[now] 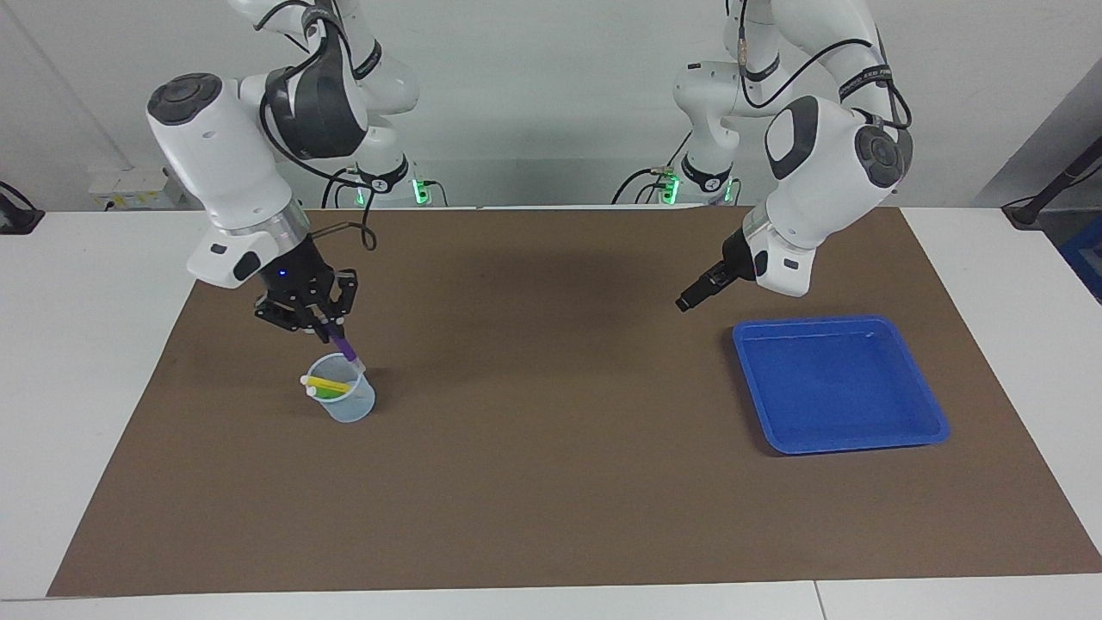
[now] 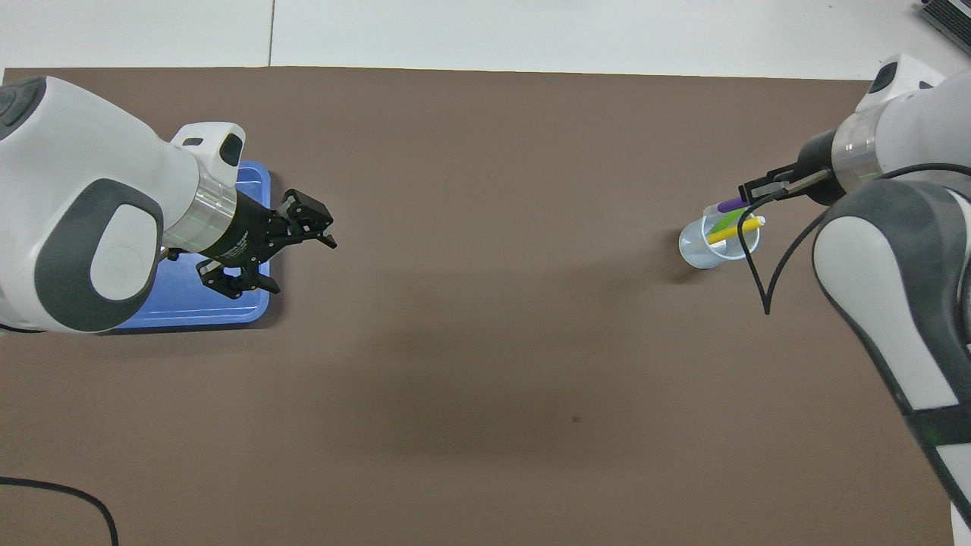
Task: Transfer and insert pens with both arms
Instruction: 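Insert the purple pen into the white cup with the right gripper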
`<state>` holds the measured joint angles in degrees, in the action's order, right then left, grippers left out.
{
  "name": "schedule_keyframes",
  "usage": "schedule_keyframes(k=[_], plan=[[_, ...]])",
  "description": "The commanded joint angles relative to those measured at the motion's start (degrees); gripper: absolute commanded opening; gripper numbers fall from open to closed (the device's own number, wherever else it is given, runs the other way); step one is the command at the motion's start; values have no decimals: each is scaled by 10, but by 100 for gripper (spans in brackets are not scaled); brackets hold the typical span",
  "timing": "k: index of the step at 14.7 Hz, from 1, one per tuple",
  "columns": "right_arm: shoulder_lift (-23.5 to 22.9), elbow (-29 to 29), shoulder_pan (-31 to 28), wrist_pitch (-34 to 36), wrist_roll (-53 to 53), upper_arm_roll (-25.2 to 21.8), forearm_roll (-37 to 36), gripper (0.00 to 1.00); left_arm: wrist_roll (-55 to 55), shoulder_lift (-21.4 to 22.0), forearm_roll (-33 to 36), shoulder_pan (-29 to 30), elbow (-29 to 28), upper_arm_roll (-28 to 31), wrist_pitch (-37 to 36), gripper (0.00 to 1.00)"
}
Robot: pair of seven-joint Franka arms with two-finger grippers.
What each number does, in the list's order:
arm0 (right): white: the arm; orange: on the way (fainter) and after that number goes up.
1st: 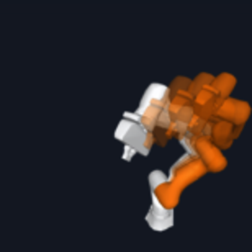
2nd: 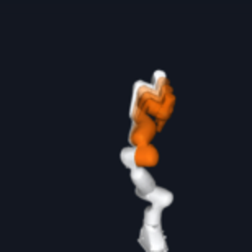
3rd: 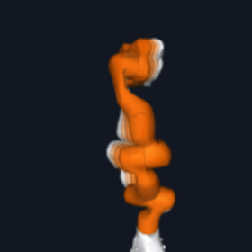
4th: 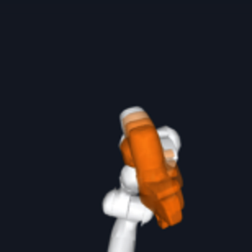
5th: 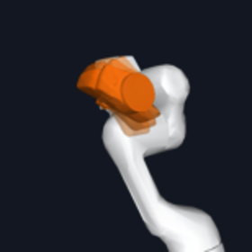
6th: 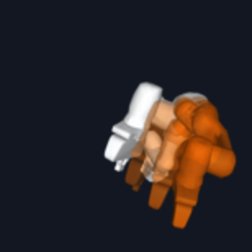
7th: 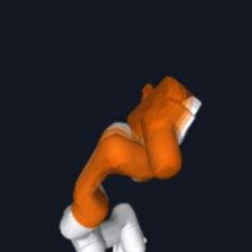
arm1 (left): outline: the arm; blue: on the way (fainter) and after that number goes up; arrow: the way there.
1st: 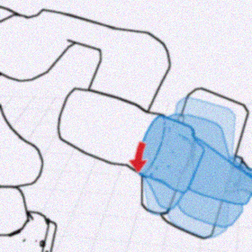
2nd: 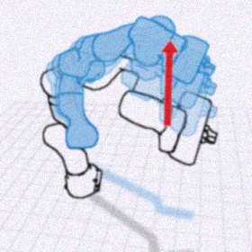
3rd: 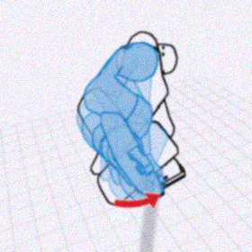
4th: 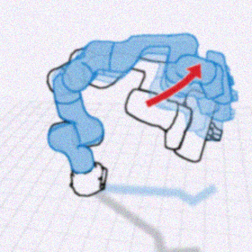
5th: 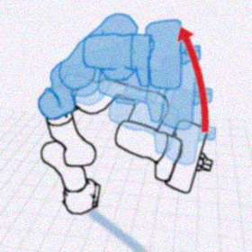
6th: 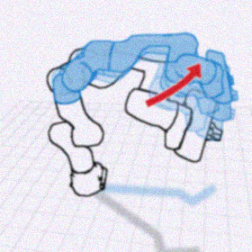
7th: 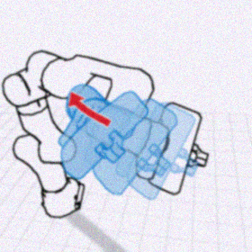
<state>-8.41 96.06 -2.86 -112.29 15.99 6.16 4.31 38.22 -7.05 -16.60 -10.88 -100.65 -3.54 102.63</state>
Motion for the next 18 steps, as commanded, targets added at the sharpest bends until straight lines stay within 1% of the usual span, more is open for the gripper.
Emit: schedule_keyframes(k=[1, 4, 5, 6, 8, 10, 12, 14, 16, 17, 18], plan=[[5, 27, -22, -3, 24, 10, -16, 0, -79, 11, 57, 6, 6, 1, 3, 100], [9, 59, -25, -8, 12, 10, -15, 0, -122, 6, 105, 5, 17, 0, 27, 100], [16, 77, -26, -13, 1, 10, -16, 0, -146, 6, 115, 6, 17, 0, 36, 100], [23, 97, -26, -16, -3, 10, -16, 0, -173, 7, 118, 7, 17, 1, 41, 100], [30, 110, -26, -26, -5, 10, -16, 0, -211, 9, 118, 11, 18, 2, 47, 100], [29, 114, -26, -44, -3, 10, -16, 0, -215, 10, 118, 13, 17, 2, 56, 100], [21, 117, -27, -72, 0, 10, -25, 0, -223, 10, 125, 35, 17, 1, 63, 100], [14, 117, -26, -86, 0, 10, -27, 0, -269, 9, 124, 42, 16, 1, 77, 100], [9, 117, -26, -97, -3, 10, -33, 0, -289, 9, 125, 44, 14, 1, 85, 100], [3, 117, -27, -105, -3, 10, -34, 0, -296, 10, 125, 51, 12, 1, 84, 100], [0, 117, -27, -107, -4, 10, -34, 0, -312, 11, 125, 73, 9, 0, 85, 100]])
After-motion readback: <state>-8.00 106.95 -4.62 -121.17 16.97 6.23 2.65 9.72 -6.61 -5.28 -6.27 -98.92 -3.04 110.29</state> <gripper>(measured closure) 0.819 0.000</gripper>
